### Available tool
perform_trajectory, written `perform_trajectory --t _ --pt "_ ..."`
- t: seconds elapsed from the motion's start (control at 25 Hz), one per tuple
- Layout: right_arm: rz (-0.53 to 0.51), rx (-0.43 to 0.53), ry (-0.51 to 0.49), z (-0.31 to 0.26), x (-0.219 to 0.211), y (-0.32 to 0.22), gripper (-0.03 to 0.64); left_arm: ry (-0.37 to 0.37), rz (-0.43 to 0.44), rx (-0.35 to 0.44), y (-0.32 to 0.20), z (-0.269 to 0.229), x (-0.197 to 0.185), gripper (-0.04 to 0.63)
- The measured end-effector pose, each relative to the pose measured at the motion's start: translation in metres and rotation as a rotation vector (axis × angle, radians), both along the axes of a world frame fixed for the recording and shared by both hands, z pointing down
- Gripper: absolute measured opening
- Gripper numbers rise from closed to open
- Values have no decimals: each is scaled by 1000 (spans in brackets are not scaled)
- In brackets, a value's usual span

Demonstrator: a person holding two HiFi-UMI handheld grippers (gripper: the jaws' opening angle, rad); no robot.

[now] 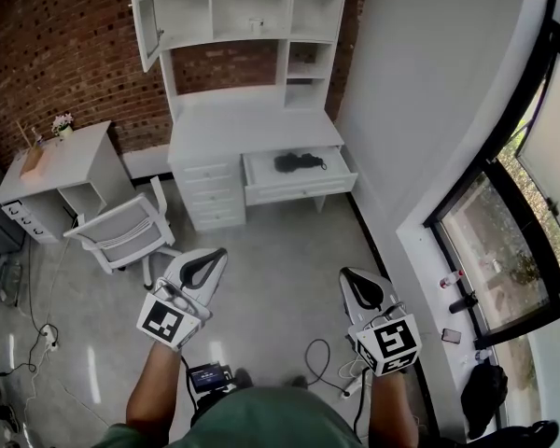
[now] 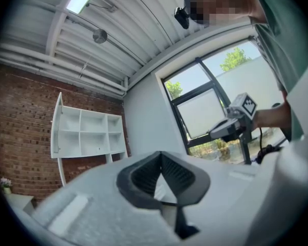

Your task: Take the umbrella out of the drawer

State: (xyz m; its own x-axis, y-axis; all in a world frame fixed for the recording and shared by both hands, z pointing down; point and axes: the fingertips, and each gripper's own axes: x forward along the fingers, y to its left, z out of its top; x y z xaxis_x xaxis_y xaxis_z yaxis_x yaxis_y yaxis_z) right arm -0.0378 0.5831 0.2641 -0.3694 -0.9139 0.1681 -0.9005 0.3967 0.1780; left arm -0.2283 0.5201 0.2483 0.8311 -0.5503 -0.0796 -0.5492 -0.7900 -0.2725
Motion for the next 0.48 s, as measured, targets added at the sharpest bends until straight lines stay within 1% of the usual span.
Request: perform_trajectory --t 0.28,0.48 --pt "37 -2 0 2 -21 -37 6 14 22 8 -38 -3 -16 0" --pt "65 -2 -6 3 -43 -59 6 28 49 32 -59 -3 -32 0"
